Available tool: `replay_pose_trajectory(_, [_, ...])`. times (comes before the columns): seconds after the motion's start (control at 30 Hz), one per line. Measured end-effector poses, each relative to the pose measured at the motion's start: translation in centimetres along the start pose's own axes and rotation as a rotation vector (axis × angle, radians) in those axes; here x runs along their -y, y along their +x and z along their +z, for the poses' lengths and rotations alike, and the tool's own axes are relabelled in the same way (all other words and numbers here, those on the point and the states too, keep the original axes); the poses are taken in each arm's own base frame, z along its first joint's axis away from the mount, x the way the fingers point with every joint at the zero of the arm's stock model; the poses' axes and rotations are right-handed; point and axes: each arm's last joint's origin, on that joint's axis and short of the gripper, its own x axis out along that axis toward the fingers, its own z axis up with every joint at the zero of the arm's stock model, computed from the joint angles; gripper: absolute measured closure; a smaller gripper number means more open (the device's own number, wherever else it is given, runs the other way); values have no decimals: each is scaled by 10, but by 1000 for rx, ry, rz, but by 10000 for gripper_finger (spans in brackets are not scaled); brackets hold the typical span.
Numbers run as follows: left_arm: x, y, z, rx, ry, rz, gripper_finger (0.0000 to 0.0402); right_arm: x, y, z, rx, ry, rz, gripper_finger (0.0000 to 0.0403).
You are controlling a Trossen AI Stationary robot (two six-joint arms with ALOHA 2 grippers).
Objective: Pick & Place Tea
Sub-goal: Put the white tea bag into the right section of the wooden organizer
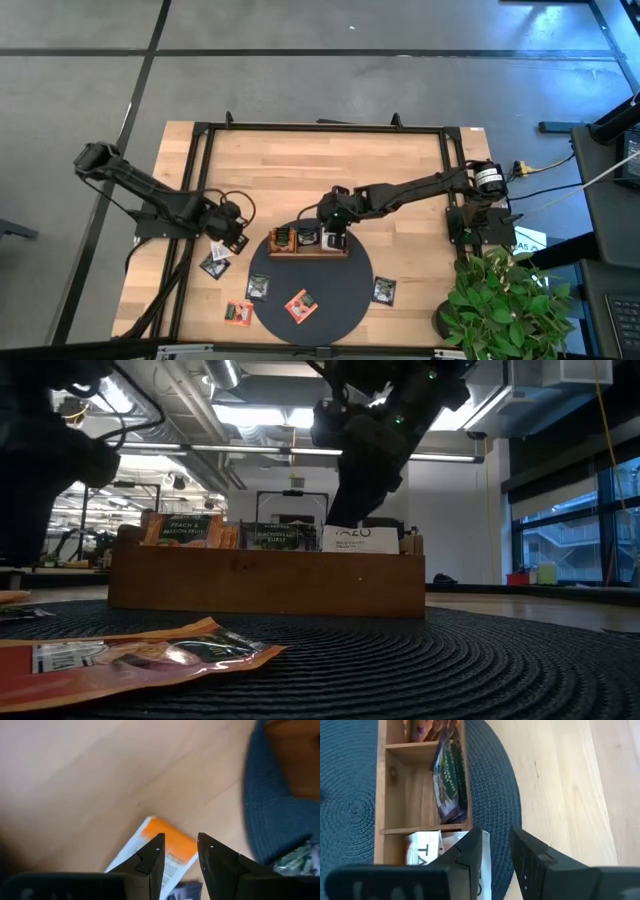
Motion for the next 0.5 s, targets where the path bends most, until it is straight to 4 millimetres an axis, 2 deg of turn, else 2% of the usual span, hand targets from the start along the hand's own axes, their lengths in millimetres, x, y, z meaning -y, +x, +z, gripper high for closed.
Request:
replay_pose_trajectory(0.3, [7,21,-16,-131,-131,138,289,0,0,0,0,-25,1,302])
replay_pose_trajectory(0.5, [7,32,-15,-153,-99,206,288,0,0,0,1,-49,2,302])
